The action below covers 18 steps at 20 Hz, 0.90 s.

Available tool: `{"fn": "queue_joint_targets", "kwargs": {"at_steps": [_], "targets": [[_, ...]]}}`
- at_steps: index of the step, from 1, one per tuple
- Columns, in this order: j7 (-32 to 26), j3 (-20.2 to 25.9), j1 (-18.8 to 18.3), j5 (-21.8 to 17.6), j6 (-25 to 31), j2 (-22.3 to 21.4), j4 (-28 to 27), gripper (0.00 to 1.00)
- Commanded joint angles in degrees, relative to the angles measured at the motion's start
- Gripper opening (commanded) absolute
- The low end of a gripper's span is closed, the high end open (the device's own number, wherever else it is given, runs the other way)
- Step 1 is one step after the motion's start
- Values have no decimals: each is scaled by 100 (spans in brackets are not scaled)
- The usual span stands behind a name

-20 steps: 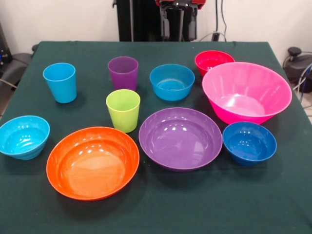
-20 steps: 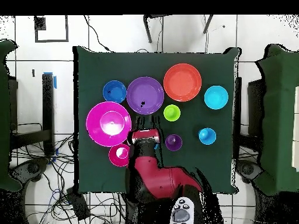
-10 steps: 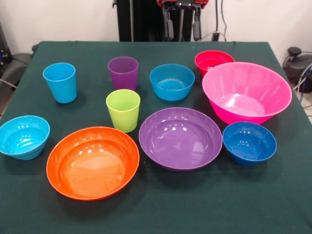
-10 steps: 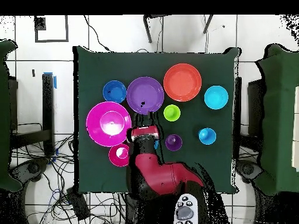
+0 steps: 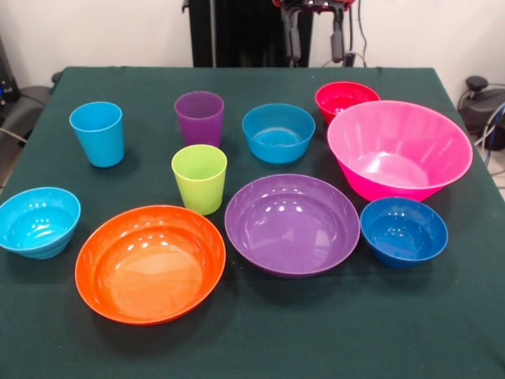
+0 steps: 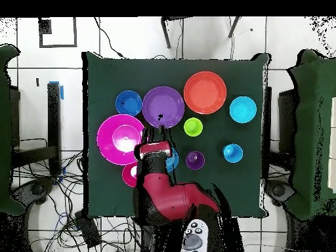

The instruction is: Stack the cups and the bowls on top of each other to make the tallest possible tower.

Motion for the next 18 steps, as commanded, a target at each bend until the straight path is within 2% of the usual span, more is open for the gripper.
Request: {"fn": "queue_joint_targets", "kwargs": {"at_steps": [1, 4, 6, 18], "targets": [[199, -52, 424, 342, 885, 81, -275, 100], [119, -322, 726, 611, 788, 166, -302, 100], [172, -366, 778, 651, 750, 215, -314, 100], [518, 101, 350, 269, 1087, 309, -443, 100]]}}
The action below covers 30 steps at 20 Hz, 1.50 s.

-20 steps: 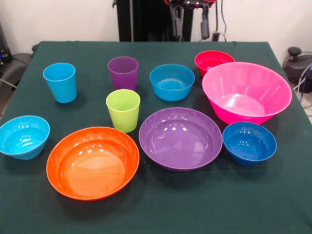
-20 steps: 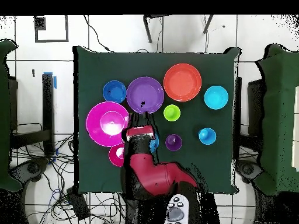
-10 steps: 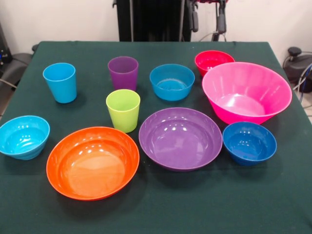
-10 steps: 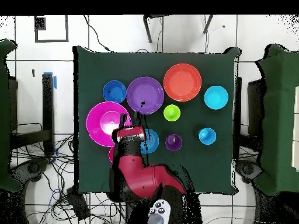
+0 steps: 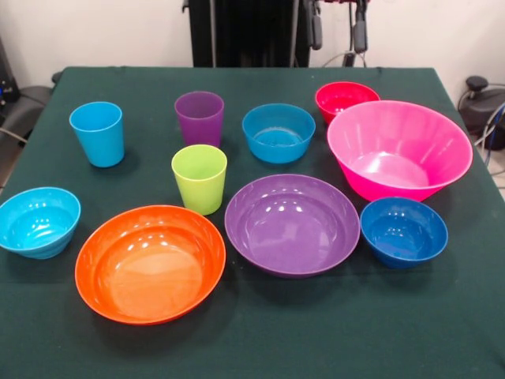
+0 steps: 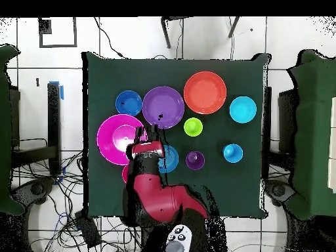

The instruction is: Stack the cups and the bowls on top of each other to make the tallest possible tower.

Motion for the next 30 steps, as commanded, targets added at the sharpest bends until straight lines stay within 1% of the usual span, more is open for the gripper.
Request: {"fn": "queue_joint_targets", "kwargs": {"at_steps": [1, 6, 8, 11, 13, 17, 21, 30], "targets": [[537, 531, -256, -99, 1104, 329, -379, 100], [568, 806, -459, -179, 1454, 237, -415, 100], [550, 838, -473, -166, 1513, 221, -412, 100], [540, 804, -452, -122, 1473, 229, -394, 100], [527, 681, -370, -13, 1395, 262, -388, 100], [528, 629, -329, 10, 1363, 280, -391, 100], [510, 506, -224, 113, 1312, 283, -370, 100], [525, 450, -174, 136, 1242, 322, -379, 100]]}}
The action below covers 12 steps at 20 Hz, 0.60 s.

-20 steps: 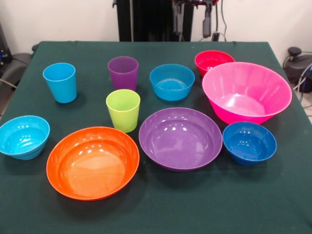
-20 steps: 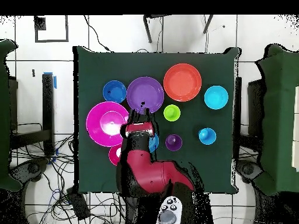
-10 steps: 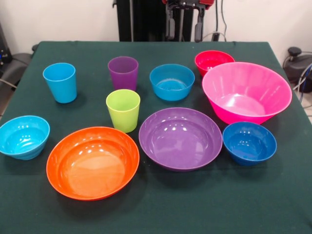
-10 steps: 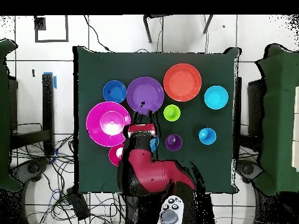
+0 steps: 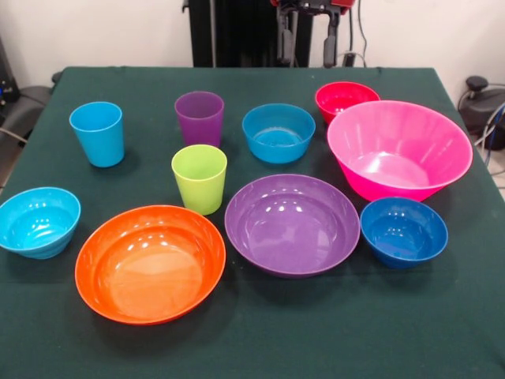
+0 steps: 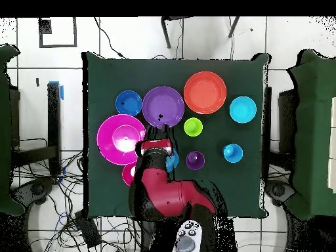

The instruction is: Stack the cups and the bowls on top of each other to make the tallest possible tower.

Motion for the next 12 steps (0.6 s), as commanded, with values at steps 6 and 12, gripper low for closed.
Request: {"fn": "queue_joint_targets", "kwargs": {"at_steps": [6, 12], "targets": [[540, 358, 57, 80, 595, 301, -248, 100], [550, 417, 17, 28, 663, 263, -244, 100]]}}
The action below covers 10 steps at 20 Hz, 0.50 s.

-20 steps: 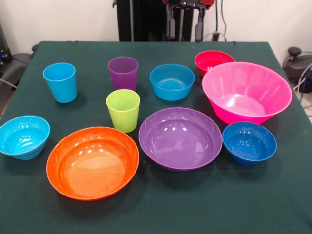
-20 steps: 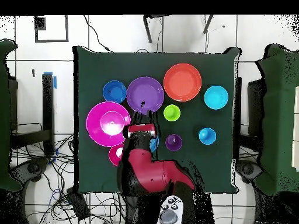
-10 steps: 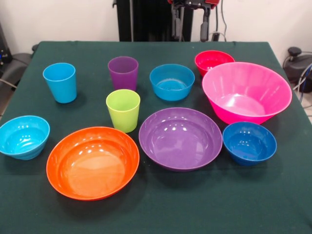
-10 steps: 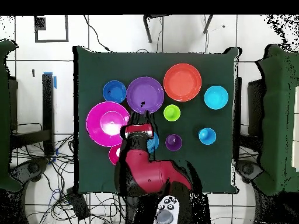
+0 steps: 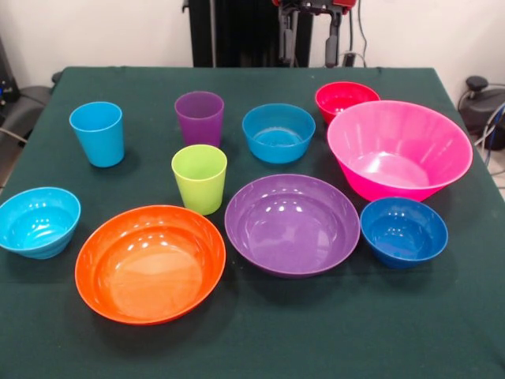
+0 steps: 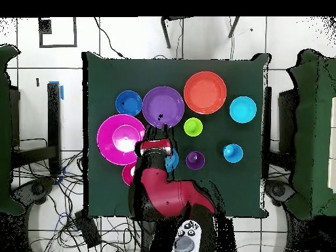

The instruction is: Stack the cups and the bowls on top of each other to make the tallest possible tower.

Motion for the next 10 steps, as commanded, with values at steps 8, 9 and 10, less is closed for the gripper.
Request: {"fn": "queue_joint_targets", "kwargs": {"at_steps": [8, 9, 10], "targets": [[516, 279, 120, 208, 591, 364, -285, 100], [514, 246, 148, 253, 582, 385, -286, 100], [509, 214, 183, 299, 592, 385, -291, 100]]}}
